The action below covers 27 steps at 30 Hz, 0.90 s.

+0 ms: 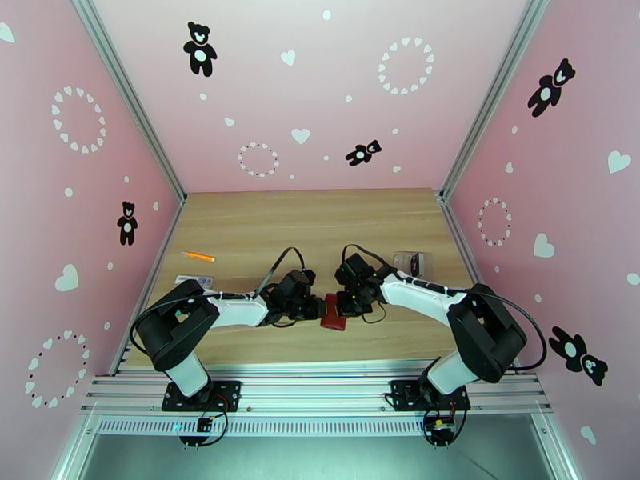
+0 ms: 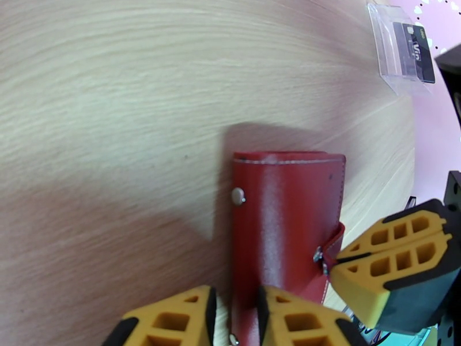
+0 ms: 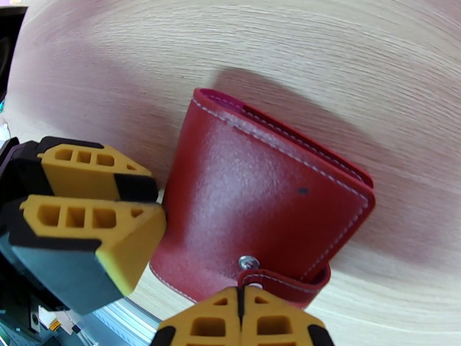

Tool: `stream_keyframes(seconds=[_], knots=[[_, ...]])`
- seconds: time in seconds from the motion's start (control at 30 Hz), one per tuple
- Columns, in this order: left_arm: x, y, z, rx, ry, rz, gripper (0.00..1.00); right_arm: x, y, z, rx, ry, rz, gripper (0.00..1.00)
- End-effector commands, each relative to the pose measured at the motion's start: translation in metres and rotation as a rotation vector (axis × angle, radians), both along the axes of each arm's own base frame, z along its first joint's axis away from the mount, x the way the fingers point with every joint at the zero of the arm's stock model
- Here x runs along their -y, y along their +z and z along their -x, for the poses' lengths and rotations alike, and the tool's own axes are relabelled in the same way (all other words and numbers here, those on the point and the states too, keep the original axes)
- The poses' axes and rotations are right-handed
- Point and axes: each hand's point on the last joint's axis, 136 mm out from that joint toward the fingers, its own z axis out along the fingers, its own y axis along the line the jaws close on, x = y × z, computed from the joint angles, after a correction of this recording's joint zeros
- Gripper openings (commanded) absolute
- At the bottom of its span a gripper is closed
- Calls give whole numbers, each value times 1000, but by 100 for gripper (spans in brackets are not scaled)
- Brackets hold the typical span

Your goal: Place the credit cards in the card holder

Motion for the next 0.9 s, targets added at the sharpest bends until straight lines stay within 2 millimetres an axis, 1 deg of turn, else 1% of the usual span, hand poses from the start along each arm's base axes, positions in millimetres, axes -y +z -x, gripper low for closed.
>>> stream_keyframes(seconds=[0.0,0.13,0.23,0.43,0.67,0.87], knots=[[-1,3,0,16,11,4,26,3,-3,-2,-2,-11,1,0],[-1,4,0,15,10,7,26,4,5,-7,24,-38,-28,0],[0,4,0,17,10,6,26,2,5,-6,14,-33,-33,0],[0,3,0,14,6,6,26,-2,-1,-4,-18,-22,-47,0],[1,2,0,13,7,8,26,1,-10,1,-44,-13,-24,0],[1,1,0,11,8,10,26,1,-19,0,-56,-16,-12,0]])
